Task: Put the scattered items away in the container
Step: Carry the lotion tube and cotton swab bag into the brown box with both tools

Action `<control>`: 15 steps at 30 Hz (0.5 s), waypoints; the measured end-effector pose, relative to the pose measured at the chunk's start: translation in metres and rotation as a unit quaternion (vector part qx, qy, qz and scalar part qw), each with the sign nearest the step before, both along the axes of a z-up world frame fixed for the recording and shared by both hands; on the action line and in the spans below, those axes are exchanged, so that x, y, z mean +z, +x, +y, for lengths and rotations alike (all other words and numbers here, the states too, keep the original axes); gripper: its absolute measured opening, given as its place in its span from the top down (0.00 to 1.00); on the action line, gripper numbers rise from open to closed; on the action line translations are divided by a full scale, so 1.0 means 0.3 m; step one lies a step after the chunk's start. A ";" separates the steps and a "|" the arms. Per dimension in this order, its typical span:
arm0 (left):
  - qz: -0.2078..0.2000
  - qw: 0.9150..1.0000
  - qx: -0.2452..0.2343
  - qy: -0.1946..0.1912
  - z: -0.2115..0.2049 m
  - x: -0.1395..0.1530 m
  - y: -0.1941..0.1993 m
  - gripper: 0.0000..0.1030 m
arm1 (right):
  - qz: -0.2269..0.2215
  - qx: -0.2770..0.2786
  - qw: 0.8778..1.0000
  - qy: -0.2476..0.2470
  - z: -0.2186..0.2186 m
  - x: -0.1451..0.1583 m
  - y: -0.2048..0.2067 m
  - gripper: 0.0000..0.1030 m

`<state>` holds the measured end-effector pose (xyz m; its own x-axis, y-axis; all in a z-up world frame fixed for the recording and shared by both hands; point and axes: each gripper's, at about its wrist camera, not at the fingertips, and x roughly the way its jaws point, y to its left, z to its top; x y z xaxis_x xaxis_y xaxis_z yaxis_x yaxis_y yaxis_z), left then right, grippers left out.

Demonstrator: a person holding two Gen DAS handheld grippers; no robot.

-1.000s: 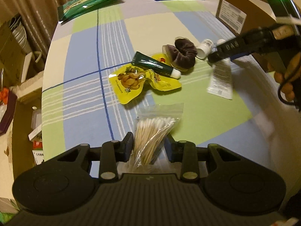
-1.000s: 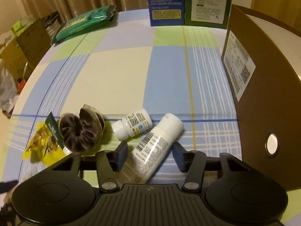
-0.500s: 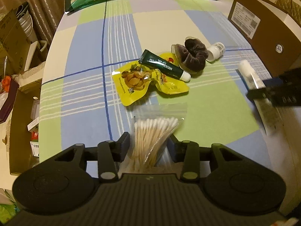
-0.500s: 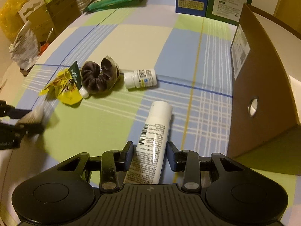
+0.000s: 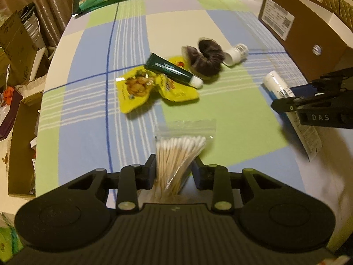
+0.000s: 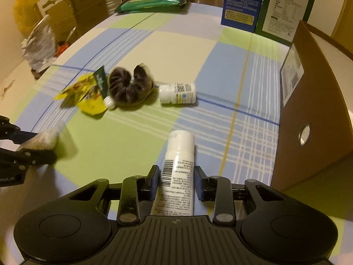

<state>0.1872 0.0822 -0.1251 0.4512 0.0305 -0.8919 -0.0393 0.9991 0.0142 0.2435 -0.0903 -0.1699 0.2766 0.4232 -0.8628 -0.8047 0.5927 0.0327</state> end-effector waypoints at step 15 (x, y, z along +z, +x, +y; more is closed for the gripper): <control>0.017 0.999 -0.007 -0.031 -0.186 0.011 -0.063 0.77 | 0.048 0.024 0.999 -0.004 -0.207 0.027 -0.082 0.72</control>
<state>0.1683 0.0264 -0.1217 0.4212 -0.0308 -0.9064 -0.0260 0.9986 -0.0461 0.2190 -0.1525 -0.1618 0.1726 0.4265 -0.8879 -0.8257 0.5542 0.1057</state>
